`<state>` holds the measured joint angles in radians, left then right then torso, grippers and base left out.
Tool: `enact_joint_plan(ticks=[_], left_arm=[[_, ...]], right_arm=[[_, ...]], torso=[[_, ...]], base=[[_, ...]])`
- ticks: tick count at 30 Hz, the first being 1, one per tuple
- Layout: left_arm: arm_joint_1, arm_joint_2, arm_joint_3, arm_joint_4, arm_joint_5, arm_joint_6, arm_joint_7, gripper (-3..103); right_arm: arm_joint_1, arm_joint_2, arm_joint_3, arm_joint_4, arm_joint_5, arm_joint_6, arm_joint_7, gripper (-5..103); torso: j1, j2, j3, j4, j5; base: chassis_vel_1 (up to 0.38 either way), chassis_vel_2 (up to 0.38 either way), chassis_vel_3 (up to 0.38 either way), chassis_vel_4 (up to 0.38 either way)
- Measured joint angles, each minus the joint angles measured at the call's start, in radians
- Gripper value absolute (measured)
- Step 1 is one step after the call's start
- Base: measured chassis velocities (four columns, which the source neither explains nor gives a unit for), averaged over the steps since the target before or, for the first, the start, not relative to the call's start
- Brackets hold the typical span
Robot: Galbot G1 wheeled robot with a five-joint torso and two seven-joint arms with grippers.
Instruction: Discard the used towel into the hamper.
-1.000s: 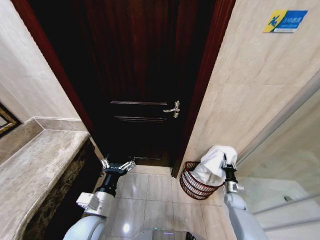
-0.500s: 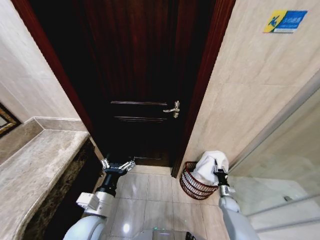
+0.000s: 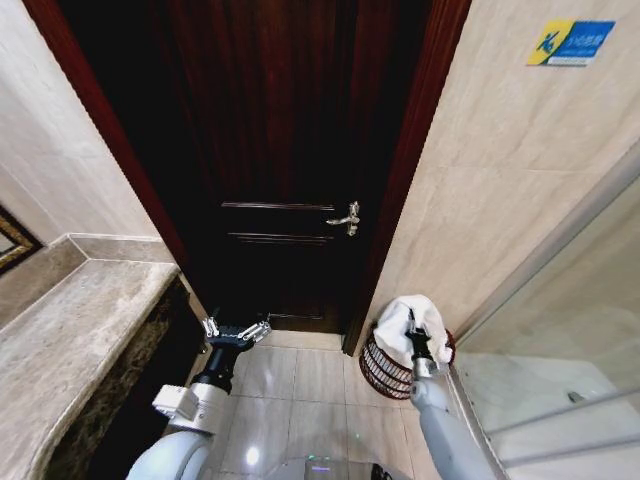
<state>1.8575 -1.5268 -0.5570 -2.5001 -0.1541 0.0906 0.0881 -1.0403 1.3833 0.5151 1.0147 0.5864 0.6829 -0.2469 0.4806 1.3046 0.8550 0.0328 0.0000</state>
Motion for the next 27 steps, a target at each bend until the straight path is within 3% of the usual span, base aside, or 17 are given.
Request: enact_joint_plan(ticks=[6,7,10,16,21,27], left_arm=[[0.0,0.0,0.0,0.0,0.0,0.0,0.0,100],[0.0,0.0,0.0,0.0,0.0,0.0,0.0,100],[0.0,0.0,0.0,0.0,0.0,0.0,0.0,100],[0.0,0.0,0.0,0.0,0.0,0.0,0.0,100],[0.0,0.0,0.0,0.0,0.0,0.0,0.0,100],[0.0,0.0,0.0,0.0,0.0,0.0,0.0,100]], right_arm=[[0.002,-0.013,0.003,-0.025,-0.021,-0.008,0.071,13],[0.004,-0.036,0.014,-0.051,-0.02,-0.028,0.116,13],[0.018,-0.078,0.023,-0.116,0.014,-0.039,0.135,13],[0.052,-0.096,0.039,-0.194,0.016,-0.038,0.135,13],[0.114,-0.092,0.051,-0.341,-0.037,-0.036,0.121,13],[0.158,-0.072,0.058,-0.464,-0.065,-0.037,0.051,13]], torso=[[0.0,0.0,0.0,0.0001,0.0002],[0.0,0.0,0.0,-0.0001,0.0],[0.0,0.0,0.0,-0.0004,0.0001],[0.0,0.0,0.0,-0.0003,0.0],[0.0,0.0,0.0,-0.0001,-0.0002],[0.0,0.0,0.0,0.0,0.0]], base=[[0.0,0.0,0.0,0.0],[0.0,0.0,0.0,0.0],[0.0,0.0,0.0,0.0],[0.0,0.0,0.0,0.0],[0.0,0.0,0.0,0.0],[0.0,0.0,0.0,0.0]])
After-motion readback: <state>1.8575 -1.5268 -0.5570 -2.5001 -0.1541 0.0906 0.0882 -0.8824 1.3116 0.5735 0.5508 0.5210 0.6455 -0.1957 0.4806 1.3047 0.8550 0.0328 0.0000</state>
